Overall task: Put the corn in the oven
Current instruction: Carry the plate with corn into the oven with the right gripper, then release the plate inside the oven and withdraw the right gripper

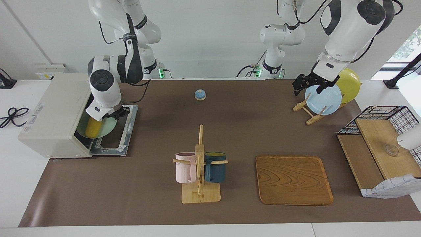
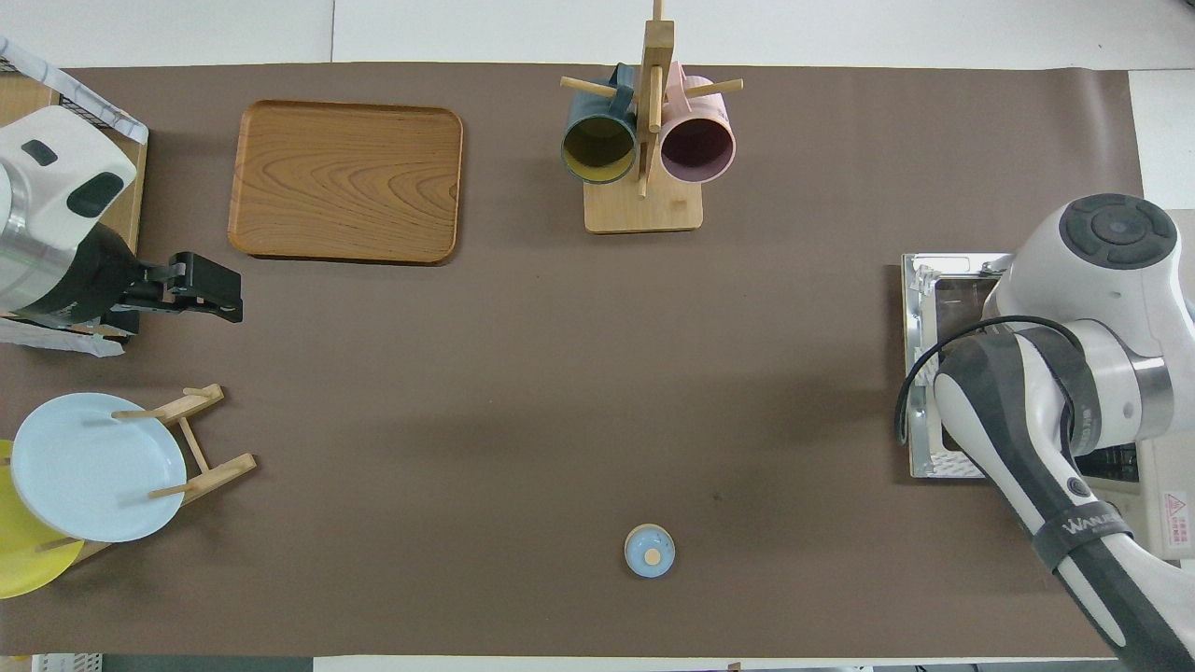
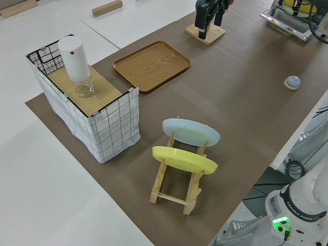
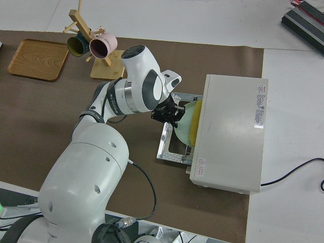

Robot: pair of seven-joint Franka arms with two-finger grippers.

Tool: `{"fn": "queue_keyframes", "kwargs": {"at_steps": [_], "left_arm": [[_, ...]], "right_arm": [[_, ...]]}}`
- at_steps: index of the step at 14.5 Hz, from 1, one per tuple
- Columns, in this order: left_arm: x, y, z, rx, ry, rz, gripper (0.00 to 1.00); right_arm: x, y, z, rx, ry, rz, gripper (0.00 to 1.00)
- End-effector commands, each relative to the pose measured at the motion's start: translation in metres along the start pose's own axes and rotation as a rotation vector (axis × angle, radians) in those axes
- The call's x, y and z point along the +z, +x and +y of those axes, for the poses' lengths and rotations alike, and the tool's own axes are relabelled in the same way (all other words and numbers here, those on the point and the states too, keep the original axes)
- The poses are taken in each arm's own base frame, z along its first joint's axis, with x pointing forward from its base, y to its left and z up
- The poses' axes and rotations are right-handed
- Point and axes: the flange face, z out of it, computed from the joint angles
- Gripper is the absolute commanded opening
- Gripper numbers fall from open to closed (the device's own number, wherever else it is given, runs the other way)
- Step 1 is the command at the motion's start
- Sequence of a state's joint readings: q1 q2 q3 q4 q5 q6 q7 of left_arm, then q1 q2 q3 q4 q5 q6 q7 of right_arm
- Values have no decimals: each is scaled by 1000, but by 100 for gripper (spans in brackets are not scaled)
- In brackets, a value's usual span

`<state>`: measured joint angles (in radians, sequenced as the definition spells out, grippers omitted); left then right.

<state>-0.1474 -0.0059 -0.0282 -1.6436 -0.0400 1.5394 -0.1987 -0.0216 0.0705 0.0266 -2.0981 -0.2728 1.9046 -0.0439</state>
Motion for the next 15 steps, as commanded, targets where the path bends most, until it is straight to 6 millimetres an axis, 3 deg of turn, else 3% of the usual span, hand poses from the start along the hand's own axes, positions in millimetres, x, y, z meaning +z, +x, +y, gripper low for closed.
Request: {"fn": "queue_keyframes", "kwargs": {"at_steps": [1,3,7,10,15], "left_arm": [[-4,-4,-3,-5,-9,-3,100],[-4,-4,-3,-4,-9,-3,100],[-4,-4,-3,-4,-9,-3,100],[-4,-4,-3,-5,-9,-3,100],[-4,-4,-3,-4,-9,-3,100]], "right_arm": [[14,-14,19,-18,-4,-8,0],[20,-18,35,-18,6,-10,0],[22,-18,34,-17,7,-5,0],[22,-19,35,-12,13,-5,24],[14,-12,32,-11,18,6,32]]}}
